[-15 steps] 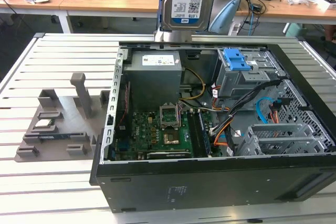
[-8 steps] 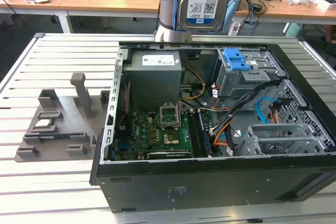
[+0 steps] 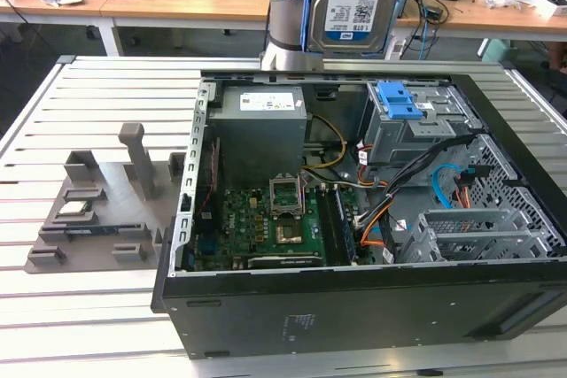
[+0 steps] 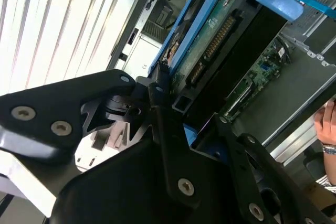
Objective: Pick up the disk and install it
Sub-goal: 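Pick up the disk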
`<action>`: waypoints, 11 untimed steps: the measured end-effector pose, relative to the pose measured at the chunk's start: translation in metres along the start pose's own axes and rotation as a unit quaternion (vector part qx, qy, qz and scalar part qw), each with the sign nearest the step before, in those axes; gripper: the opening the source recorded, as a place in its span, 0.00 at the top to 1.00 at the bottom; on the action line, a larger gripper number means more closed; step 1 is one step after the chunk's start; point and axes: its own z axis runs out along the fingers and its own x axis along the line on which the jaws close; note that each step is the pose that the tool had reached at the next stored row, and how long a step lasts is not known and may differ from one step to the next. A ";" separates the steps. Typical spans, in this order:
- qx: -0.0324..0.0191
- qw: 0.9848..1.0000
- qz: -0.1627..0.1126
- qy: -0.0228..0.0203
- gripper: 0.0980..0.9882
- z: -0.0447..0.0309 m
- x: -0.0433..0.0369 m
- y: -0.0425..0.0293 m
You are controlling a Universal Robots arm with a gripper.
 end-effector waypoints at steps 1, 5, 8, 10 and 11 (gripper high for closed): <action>0.000 1.000 0.000 0.000 0.70 0.0001 0.0001 0.0000; 0.000 1.000 0.000 0.000 0.70 0.0002 0.0073 0.0000; 0.000 1.000 0.000 0.000 0.70 0.0003 0.0139 0.0000; 0.000 1.000 0.000 0.000 0.70 0.0004 0.0171 0.0000; 0.000 1.000 0.000 0.000 0.70 0.0004 0.0186 0.0000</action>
